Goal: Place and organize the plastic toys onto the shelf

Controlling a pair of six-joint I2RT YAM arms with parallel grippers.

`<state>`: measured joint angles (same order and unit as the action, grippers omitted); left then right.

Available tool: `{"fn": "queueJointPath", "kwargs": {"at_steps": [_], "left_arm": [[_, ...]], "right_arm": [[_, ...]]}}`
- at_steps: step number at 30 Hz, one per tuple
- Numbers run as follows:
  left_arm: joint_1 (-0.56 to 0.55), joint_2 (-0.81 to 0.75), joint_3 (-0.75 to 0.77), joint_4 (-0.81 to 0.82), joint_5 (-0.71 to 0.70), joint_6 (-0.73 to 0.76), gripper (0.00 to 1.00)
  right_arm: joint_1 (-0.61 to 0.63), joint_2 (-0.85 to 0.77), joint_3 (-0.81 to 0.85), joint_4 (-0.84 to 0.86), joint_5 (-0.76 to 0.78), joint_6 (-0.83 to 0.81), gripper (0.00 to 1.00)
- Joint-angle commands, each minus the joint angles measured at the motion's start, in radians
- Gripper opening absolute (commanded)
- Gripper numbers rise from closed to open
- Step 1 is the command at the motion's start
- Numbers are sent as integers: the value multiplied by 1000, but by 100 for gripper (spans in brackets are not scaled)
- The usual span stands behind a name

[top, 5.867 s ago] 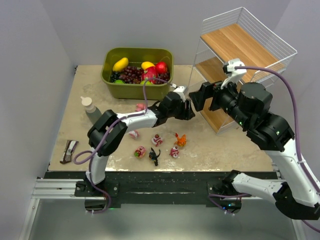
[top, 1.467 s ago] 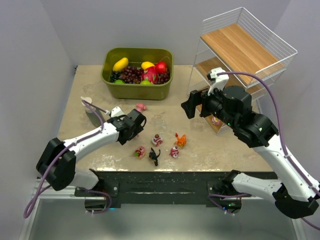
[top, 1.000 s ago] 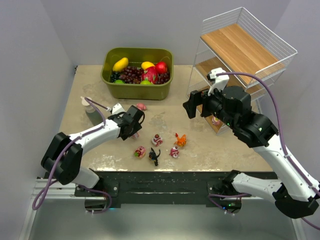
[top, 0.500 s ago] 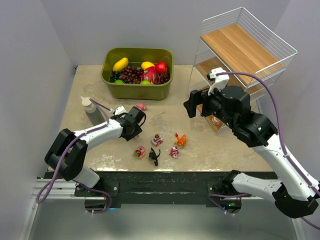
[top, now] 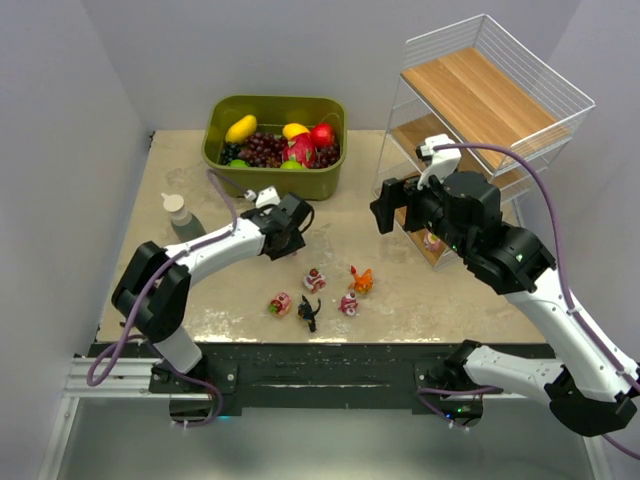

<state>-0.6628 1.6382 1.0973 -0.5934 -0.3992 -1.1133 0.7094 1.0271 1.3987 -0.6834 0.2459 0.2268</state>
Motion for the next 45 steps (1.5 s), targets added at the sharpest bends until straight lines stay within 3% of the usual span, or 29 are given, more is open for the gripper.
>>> {"fn": "queueJointPath", "kwargs": {"at_steps": [1, 23, 29, 37, 45], "left_arm": [[-34, 46, 151, 10, 13, 61, 4], [-190, 623, 920, 29, 132, 83, 3], [-204, 653, 935, 138, 132, 27, 3], [-233, 749, 1069, 145, 140, -23, 2], [-241, 798, 1089, 204, 152, -85, 0]], "right_arm": [[1, -4, 36, 13, 53, -6, 99], [1, -64, 60, -53, 168, 0, 99], [2, -81, 74, -71, 177, -10, 99], [2, -97, 94, -102, 177, 5, 99], [2, -119, 85, -119, 187, 32, 99]]}}
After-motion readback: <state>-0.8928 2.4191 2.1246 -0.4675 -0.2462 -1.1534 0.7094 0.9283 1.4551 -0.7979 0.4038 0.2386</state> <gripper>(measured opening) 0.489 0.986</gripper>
